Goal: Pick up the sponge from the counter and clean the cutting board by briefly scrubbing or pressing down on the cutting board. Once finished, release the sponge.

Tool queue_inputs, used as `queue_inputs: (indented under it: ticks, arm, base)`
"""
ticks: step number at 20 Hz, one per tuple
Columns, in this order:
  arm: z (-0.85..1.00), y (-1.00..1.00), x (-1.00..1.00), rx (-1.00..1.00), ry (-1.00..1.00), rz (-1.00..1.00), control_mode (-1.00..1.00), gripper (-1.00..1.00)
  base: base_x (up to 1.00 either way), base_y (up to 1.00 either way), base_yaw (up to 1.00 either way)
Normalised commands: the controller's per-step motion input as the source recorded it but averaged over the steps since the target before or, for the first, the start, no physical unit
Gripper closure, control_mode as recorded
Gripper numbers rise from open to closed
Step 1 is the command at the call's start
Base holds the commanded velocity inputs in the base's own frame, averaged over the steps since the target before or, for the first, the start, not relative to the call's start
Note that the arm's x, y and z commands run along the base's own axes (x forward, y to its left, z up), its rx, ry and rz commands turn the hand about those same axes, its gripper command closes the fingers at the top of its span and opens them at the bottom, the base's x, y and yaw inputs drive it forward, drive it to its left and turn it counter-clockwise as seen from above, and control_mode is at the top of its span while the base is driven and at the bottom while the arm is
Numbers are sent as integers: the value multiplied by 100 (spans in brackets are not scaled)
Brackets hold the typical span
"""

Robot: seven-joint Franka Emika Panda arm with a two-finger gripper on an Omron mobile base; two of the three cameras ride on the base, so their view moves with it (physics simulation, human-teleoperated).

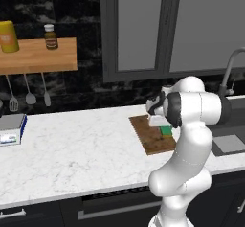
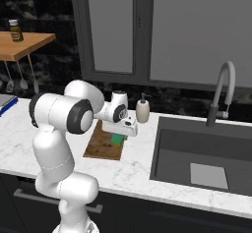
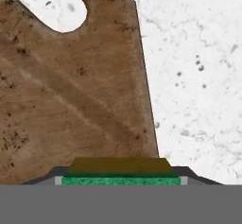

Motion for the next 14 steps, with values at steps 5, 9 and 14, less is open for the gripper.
queue_inputs:
  ticks: [5,9,14]
  arm:
    - [0,91,0,-2,0,0,-100,100]
    - [-2,92,0,-4,0,0,-100,100]
    - [-19,60,0,-5,0,1,-100,100]
  base:
    - [0,0,0]
    - [0,0,0]
    - [0,0,0]
